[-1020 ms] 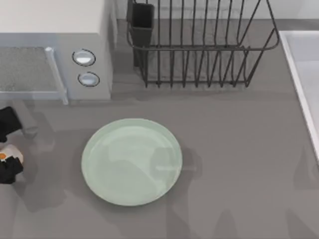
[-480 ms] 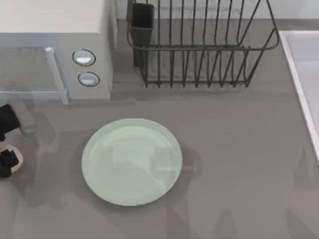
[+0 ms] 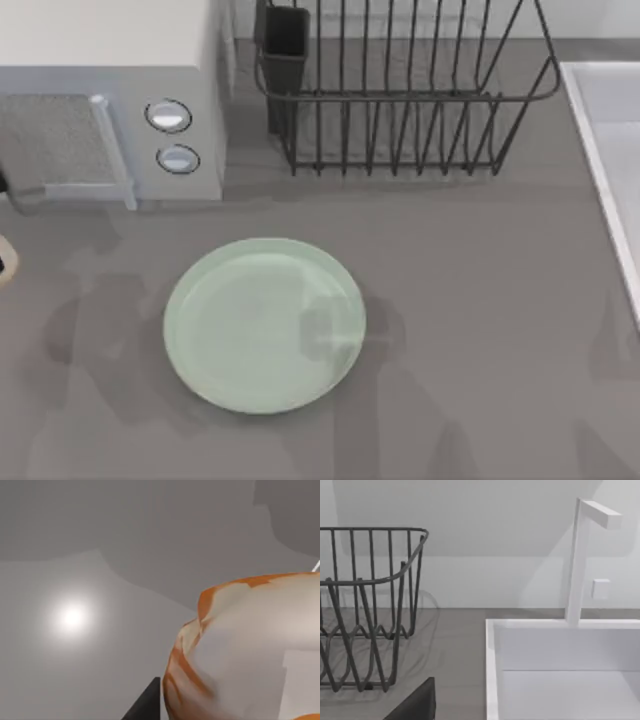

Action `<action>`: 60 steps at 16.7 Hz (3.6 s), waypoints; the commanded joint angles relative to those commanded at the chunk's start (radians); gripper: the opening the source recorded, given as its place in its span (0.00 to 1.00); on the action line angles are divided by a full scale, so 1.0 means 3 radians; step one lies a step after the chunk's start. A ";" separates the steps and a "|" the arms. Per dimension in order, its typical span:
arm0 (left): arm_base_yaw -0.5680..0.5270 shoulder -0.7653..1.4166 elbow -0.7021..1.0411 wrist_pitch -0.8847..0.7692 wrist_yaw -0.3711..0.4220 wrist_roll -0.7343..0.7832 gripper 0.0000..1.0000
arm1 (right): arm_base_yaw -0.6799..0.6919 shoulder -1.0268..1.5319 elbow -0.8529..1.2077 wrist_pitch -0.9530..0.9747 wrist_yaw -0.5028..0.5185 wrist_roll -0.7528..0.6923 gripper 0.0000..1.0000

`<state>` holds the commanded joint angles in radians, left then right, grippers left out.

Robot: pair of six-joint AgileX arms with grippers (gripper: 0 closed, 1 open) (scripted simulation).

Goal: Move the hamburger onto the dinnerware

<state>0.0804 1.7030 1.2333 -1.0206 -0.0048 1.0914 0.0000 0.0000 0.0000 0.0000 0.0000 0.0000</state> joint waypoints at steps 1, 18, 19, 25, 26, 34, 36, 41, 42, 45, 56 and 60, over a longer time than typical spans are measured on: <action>0.0000 0.0008 0.0080 -0.0109 0.0001 -0.0014 0.00 | 0.0000 0.0000 0.0000 0.0000 0.0000 0.0000 1.00; -0.0750 0.0120 0.0408 -0.0463 -0.0101 -0.0184 0.00 | 0.0000 0.0000 0.0000 0.0000 0.0000 0.0000 1.00; -0.0904 0.0117 0.0454 -0.0453 -0.0110 -0.0196 0.00 | 0.0000 0.0000 0.0000 0.0000 0.0000 0.0000 1.00; -0.1834 0.0389 0.0843 -0.0356 -0.0112 -0.0261 0.00 | 0.0000 0.0000 0.0000 0.0000 0.0000 0.0000 1.00; -0.1956 0.0495 0.0898 -0.0358 -0.0097 -0.0272 0.00 | 0.0000 0.0000 0.0000 0.0000 0.0000 0.0000 1.00; -0.2310 0.0931 0.1048 -0.0407 -0.0003 -0.0304 0.00 | 0.0000 0.0000 0.0000 0.0000 0.0000 0.0000 1.00; -0.2295 0.0926 0.1027 -0.0396 -0.0007 -0.0299 0.00 | 0.0000 0.0000 0.0000 0.0000 0.0000 0.0000 1.00; -0.2303 0.1007 0.0808 -0.0027 -0.0013 -0.0308 0.00 | 0.0000 0.0000 0.0000 0.0000 0.0000 0.0000 1.00; -0.2307 0.1038 0.0760 0.0052 -0.0012 -0.0306 0.00 | 0.0000 0.0000 0.0000 0.0000 0.0000 0.0000 1.00; -0.2312 0.1099 0.0676 0.0132 -0.0002 -0.0304 0.00 | 0.0000 0.0000 0.0000 0.0000 0.0000 0.0000 1.00; -0.2312 0.1099 0.0676 0.0132 -0.0002 -0.0304 0.60 | 0.0000 0.0000 0.0000 0.0000 0.0000 0.0000 1.00; -0.2312 0.1099 0.0676 0.0132 -0.0002 -0.0304 0.90 | 0.0000 0.0000 0.0000 0.0000 0.0000 0.0000 1.00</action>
<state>-0.6133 2.0326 1.4360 -0.9810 -0.0054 1.0001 0.0000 0.0000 0.0000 0.0000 0.0000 0.0000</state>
